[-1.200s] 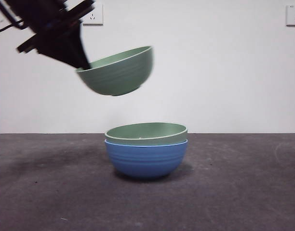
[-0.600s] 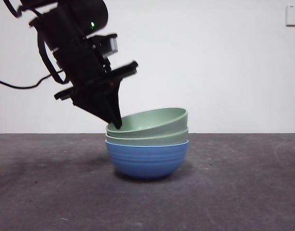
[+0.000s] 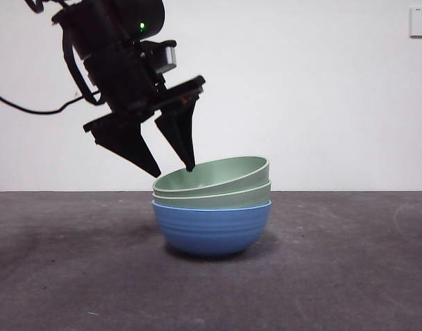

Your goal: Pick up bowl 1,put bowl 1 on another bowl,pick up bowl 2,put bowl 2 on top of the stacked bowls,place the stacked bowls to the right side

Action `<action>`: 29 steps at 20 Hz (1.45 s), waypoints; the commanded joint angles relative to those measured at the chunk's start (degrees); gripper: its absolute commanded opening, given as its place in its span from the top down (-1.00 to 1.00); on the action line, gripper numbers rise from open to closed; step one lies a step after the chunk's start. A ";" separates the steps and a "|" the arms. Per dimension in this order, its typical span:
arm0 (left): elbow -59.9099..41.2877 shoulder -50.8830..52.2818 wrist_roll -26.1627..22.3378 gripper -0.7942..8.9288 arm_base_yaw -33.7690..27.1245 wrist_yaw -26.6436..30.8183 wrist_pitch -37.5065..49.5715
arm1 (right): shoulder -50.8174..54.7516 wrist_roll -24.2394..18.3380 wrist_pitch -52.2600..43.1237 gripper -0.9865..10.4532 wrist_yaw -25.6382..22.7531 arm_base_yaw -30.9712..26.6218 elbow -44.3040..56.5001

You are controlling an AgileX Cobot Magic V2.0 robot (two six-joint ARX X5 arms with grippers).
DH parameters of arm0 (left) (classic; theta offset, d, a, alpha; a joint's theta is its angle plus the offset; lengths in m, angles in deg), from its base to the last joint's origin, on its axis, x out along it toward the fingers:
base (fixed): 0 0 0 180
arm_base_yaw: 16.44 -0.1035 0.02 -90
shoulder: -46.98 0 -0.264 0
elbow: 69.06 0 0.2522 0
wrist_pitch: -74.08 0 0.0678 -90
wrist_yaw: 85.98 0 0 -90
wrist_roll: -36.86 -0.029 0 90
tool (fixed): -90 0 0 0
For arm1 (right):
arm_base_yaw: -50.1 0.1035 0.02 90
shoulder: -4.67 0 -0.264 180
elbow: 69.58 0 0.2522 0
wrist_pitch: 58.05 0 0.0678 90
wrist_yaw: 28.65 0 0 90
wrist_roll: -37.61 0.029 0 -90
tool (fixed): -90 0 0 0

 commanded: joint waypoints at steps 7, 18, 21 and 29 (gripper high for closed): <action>12.66 1.73 -3.78 0.19 0.17 0.57 -17.68 | -5.33 -0.07 -0.48 -0.01 -0.02 0.07 0.15; 18.03 19.76 -6.67 0.19 0.17 0.63 -29.66 | -33.88 1.49 -18.60 -0.01 6.12 -0.39 0.15; 18.03 23.74 -6.69 0.19 0.17 0.50 -31.93 | -41.90 2.86 -22.34 0.00 8.15 -1.53 0.15; 18.03 27.93 -6.60 0.19 0.17 0.52 -34.21 | -51.28 5.92 -26.45 0.19 15.17 -3.78 0.15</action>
